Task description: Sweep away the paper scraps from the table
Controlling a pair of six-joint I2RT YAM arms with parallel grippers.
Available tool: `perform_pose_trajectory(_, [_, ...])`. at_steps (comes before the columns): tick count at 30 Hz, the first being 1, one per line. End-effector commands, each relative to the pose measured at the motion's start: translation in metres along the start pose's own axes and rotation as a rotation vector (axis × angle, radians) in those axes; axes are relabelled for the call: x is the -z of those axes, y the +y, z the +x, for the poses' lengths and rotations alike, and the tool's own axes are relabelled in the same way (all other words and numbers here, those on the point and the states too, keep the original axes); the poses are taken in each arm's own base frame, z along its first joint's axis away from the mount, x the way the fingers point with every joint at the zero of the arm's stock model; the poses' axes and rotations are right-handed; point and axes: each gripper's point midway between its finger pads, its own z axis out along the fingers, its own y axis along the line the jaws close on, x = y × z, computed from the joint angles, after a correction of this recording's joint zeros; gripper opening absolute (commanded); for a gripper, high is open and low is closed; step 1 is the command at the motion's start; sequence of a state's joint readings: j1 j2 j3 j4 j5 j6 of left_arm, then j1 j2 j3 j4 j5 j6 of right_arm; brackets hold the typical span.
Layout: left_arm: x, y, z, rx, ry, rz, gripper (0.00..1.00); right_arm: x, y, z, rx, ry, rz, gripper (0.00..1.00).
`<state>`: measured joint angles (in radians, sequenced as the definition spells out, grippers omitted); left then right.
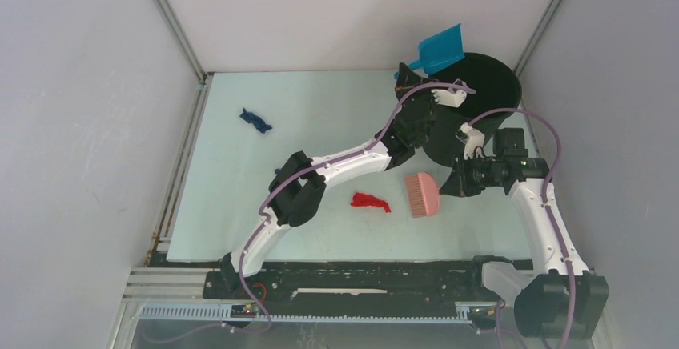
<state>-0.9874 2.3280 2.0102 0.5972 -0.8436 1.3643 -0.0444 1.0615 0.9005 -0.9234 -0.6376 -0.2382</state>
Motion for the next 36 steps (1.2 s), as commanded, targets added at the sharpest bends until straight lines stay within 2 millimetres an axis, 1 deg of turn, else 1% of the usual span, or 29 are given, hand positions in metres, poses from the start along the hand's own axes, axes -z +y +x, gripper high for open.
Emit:
perform_pose_trajectory(1, [0.002,0.076,0.000,0.237,0.023,-0.137,0.00,0.006,0.006,-0.012,0.048,-0.045,-0.014,0.00])
perform_pose_trajectory(5, [0.005,0.094,0.000,0.344,0.021,-0.148,0.00,0.008,0.006,-0.013,0.049,-0.052,-0.011,0.00])
perform_pose_trajectory(8, [0.007,0.102,0.001,0.434,0.026,-0.087,0.00,0.008,0.006,-0.013,0.052,-0.057,-0.009,0.00])
perform_pose_trajectory(12, [0.017,0.100,0.000,0.574,0.011,0.100,0.00,0.008,0.006,-0.013,0.053,-0.058,-0.009,0.00])
perform_pose_trajectory(15, [0.029,0.091,0.001,0.645,0.011,0.210,0.00,0.008,0.006,-0.013,0.054,-0.058,-0.012,0.00])
perform_pose_trajectory(16, [0.034,0.084,0.004,0.648,0.030,0.254,0.00,0.008,0.006,-0.013,0.053,-0.057,-0.012,0.00])
perform_pose_trajectory(18, [0.045,0.077,0.006,0.698,0.054,0.323,0.00,0.009,0.006,-0.013,0.054,-0.057,-0.012,0.00])
perform_pose_trajectory(20, [0.057,0.075,0.008,0.751,0.070,0.381,0.00,0.009,0.007,-0.013,0.055,-0.057,-0.012,0.00])
perform_pose_trajectory(21, [0.064,0.079,0.010,0.785,0.077,0.396,0.00,0.009,0.007,-0.013,0.055,-0.057,-0.013,0.00])
perform_pose_trajectory(22, [0.071,0.078,0.012,0.811,0.085,0.416,0.00,0.009,0.007,-0.013,0.057,-0.058,-0.014,0.00])
perform_pose_trajectory(26, [0.103,0.073,0.030,0.877,0.133,0.501,0.00,0.009,0.009,-0.012,0.061,-0.056,-0.018,0.00])
perform_pose_trajectory(27, [0.113,0.069,0.036,0.883,0.160,0.528,0.00,0.008,0.009,-0.012,0.062,-0.056,-0.021,0.00])
perform_pose_trajectory(28, [0.123,0.069,0.043,0.894,0.192,0.545,0.00,0.009,0.010,-0.012,0.065,-0.057,-0.022,0.00])
perform_pose_trajectory(30, [0.146,0.066,0.062,0.916,0.289,0.569,0.00,0.009,0.010,-0.012,0.068,-0.060,-0.023,0.00])
perform_pose_trajectory(31, [0.160,0.061,0.071,0.922,0.337,0.593,0.00,0.010,0.010,-0.012,0.068,-0.061,-0.023,0.00])
perform_pose_trajectory(33, [0.194,0.045,0.092,0.907,0.428,0.676,0.00,0.011,0.011,-0.013,0.071,-0.067,-0.022,0.00])
perform_pose_trajectory(36, [0.253,0.014,0.128,0.881,0.554,0.803,0.00,0.011,0.011,-0.013,0.074,-0.069,-0.024,0.00])
